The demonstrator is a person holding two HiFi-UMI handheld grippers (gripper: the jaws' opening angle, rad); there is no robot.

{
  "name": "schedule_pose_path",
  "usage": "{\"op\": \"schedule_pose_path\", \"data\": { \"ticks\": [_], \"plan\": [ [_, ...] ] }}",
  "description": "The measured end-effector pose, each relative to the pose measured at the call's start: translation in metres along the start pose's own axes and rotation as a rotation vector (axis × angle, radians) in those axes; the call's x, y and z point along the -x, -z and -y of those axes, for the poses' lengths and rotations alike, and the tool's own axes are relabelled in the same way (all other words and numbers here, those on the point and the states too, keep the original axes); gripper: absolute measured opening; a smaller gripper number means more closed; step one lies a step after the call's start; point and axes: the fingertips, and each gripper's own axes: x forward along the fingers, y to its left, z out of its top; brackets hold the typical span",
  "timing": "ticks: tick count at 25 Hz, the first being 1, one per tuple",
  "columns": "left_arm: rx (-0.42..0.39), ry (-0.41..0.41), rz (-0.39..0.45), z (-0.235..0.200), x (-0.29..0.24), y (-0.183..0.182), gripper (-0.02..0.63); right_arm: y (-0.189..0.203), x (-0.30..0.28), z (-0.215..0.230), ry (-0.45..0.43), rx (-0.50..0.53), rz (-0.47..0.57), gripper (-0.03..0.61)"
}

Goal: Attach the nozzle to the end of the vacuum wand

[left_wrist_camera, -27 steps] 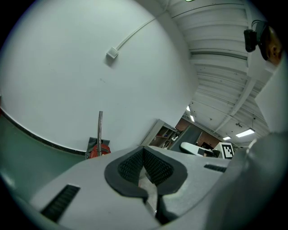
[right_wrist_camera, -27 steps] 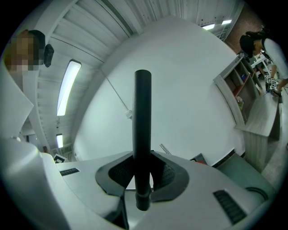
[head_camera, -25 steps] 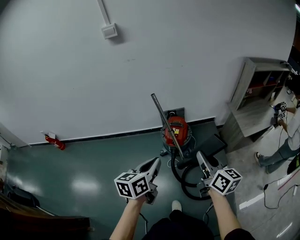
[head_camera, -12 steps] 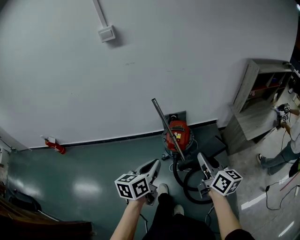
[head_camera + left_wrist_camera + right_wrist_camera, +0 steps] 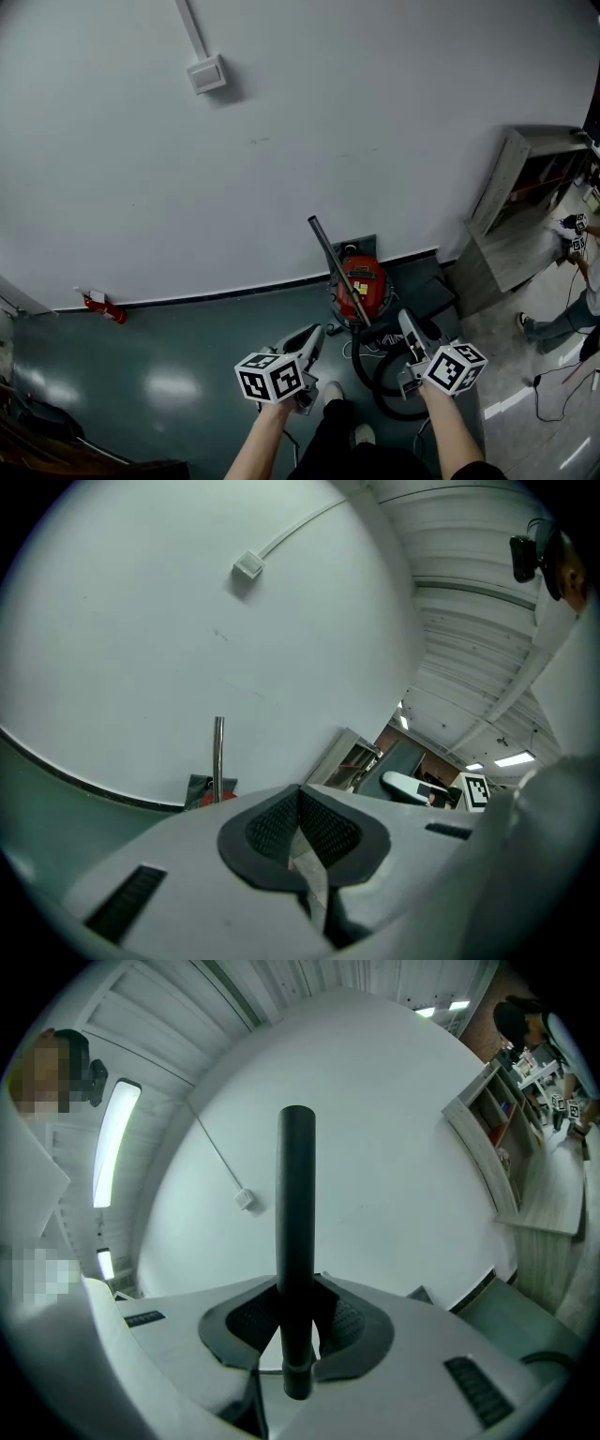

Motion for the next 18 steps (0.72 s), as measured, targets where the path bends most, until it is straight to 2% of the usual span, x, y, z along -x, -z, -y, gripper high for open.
{"op": "schedule_pose_path", "data": {
  "ticks": [9,18],
  "plan": [
    [0.027,0.030,-0.032,-0.058,-0.041,-0.029,0.003,-0.001,-0.067,0.012,0.044,0.006,0.007,0.091],
    [0.041,0.077,-0.076,-0.085,-0.071,-0.059,0.003,-0.019,-0.107,0.018,0.105,-0.005,0.040,0.091]
  ]
}}
